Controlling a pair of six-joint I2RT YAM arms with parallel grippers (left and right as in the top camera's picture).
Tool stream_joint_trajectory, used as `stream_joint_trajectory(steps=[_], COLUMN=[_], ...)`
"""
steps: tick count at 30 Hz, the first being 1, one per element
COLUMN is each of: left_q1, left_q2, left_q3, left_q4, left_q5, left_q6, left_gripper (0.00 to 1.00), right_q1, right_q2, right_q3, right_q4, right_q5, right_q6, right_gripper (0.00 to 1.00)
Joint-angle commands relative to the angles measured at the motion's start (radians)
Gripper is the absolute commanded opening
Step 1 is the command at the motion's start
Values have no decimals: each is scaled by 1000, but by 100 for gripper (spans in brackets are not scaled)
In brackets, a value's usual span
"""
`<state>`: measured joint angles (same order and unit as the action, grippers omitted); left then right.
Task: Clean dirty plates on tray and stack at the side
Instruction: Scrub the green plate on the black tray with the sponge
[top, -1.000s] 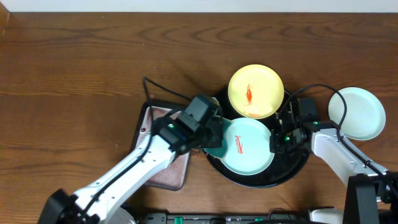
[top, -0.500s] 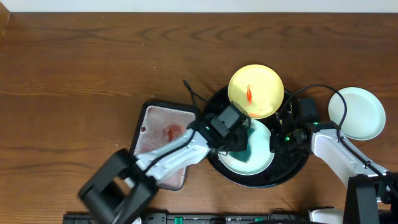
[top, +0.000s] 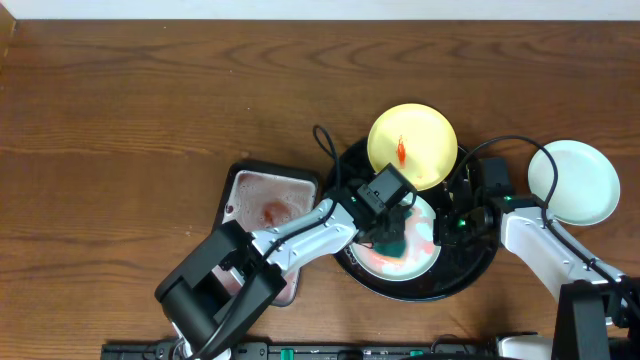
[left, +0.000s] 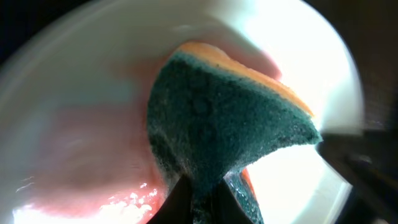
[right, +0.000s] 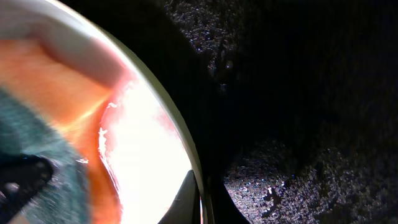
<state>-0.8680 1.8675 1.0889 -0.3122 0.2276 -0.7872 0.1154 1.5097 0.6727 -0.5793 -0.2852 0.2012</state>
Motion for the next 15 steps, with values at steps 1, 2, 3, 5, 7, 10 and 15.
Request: stream_joint_trajectory(steps=[1, 2, 3, 5, 7, 10, 15], left_q1=[29, 29, 29, 29, 29, 29, 28], left_q2=[54, 53, 53, 53, 53, 55, 66], left_q3=[-9, 16, 41, 93, 111, 111, 110], left_q4=[-206, -253, -297, -385, -412, -384, -214], left_q5=[-356, -401, -447, -557, -592, -545, -174], left_q6=[24, 24, 31, 74, 85, 87, 87], left_gripper=[7, 7, 7, 7, 7, 7, 7], right_q1=[4, 4, 4, 4, 4, 4, 4], right_q2=[18, 18, 18, 18, 18, 18, 18], right_q3=[-27, -27, -27, -27, -27, -27, -27], right_q4=[-15, -16, -16, -15, -16, -16, -16], right_q5=[86, 86, 86, 87, 86, 86, 86], right_q6=[11, 11, 11, 11, 11, 11, 11], right_gripper=[1, 1, 1, 1, 1, 1, 1])
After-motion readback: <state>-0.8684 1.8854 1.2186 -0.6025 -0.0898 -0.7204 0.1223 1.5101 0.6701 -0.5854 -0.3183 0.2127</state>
